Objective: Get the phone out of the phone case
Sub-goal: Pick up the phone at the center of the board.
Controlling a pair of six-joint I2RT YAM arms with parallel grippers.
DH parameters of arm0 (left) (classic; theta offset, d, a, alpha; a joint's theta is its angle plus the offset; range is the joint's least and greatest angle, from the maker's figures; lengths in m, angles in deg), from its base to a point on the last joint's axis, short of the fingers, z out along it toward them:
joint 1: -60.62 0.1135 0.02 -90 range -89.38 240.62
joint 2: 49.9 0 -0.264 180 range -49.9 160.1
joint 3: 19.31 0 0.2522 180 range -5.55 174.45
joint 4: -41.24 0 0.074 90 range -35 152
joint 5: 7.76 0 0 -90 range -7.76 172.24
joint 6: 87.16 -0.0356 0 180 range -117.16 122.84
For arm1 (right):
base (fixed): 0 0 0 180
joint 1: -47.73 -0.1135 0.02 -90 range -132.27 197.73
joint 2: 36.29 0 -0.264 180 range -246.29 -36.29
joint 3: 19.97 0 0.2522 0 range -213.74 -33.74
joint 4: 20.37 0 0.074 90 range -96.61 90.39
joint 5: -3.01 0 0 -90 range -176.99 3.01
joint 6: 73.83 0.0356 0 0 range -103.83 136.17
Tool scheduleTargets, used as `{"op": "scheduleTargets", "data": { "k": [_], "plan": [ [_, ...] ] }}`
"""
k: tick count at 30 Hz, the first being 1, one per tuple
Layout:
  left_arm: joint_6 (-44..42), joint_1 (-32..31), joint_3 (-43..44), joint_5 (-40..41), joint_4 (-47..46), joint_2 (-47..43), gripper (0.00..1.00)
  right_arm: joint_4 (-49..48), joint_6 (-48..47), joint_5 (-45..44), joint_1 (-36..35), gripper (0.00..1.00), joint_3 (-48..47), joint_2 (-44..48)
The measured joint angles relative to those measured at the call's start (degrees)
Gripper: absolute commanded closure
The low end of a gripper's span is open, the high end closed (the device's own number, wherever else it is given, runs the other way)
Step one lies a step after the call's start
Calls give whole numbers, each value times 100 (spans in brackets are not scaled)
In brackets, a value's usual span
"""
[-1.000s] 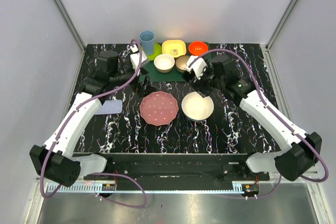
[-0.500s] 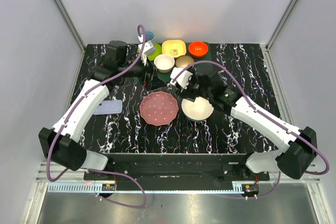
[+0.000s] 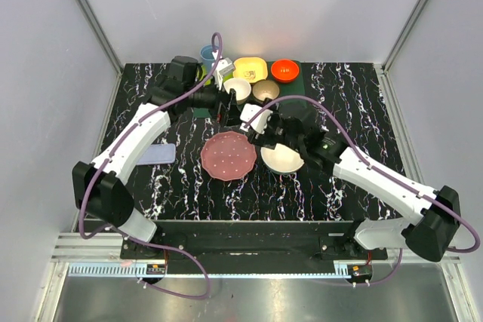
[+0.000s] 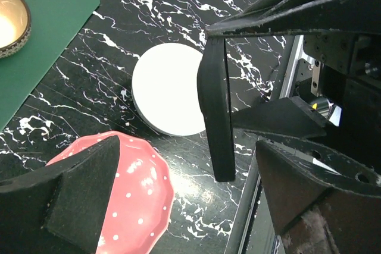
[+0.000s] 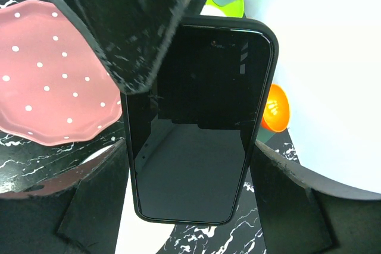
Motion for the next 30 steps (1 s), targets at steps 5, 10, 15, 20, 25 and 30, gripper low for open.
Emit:
{"op": "scheduleTargets", "data": {
  "k": [5,10,15,20,25,30],
  "plan": [
    [31,-70,55,-31,4,166,3,-44,0,-42,-133,100,0,-2],
    [55,-175,57,-37,7,208,7,-74,-2,-190,-260,100,-28,-92],
    [72,-236,57,-35,15,219,25,-114,-116,-417,-400,100,-81,-332],
    [55,-284,59,-28,63,271,27,-201,-225,-627,-476,100,-90,-518],
    [-42,-365,59,24,179,284,28,-262,-317,-782,-490,100,-94,-555],
    [-157,-450,59,109,306,293,34,-326,-372,-885,-511,100,-94,-560]
  ]
}}
